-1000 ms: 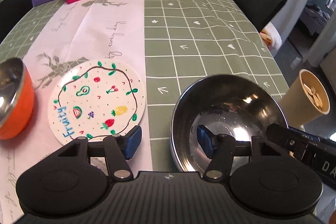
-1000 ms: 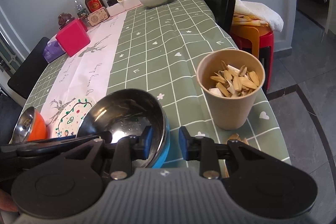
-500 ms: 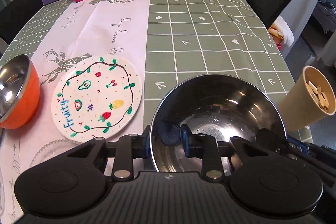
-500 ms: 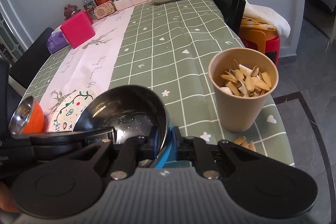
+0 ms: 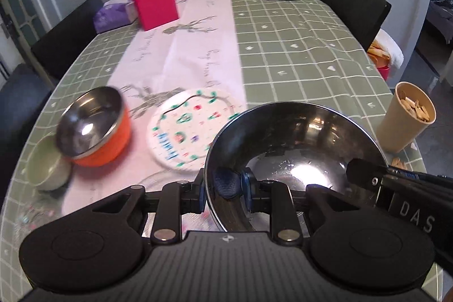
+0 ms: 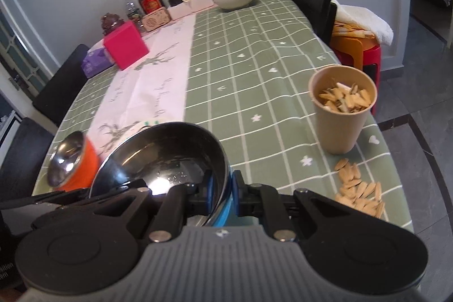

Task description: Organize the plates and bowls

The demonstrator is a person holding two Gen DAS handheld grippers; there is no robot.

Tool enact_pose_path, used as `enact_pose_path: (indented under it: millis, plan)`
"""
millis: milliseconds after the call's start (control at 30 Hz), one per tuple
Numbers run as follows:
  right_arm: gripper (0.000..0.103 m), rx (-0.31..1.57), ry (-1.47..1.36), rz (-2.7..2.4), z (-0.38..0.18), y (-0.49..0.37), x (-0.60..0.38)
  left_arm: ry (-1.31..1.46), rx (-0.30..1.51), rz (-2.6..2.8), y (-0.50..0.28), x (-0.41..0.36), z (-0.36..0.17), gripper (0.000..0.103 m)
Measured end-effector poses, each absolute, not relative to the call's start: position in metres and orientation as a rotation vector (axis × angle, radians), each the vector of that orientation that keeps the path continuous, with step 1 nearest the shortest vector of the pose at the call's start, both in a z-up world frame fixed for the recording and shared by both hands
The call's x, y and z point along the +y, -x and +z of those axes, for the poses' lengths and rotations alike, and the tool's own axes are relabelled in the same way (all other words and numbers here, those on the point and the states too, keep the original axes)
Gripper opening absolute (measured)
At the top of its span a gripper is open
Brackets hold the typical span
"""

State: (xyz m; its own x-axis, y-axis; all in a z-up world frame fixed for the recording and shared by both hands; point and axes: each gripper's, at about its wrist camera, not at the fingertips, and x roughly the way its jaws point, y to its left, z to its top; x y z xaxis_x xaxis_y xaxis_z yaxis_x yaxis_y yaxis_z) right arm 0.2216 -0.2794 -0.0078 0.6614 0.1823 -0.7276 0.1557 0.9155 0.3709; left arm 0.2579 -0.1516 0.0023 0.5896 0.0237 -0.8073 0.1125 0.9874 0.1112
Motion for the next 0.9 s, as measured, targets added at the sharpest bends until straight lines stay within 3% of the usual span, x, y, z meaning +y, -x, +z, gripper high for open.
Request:
enact_pose_path:
  millis: [467, 900]
  plan:
    - [0.012, 0.81, -0.369, 0.158, 0.025, -0.122, -0.179, -0.139, 0.891, 0.041, -0.142, -0.05, 0.028, 0.029]
    - [0.017, 0.803, -0.394, 0.308, 0.019, -0.032, -0.129, 0.006, 0.888, 0.1, -0.054, 0.024, 0.015, 0.03]
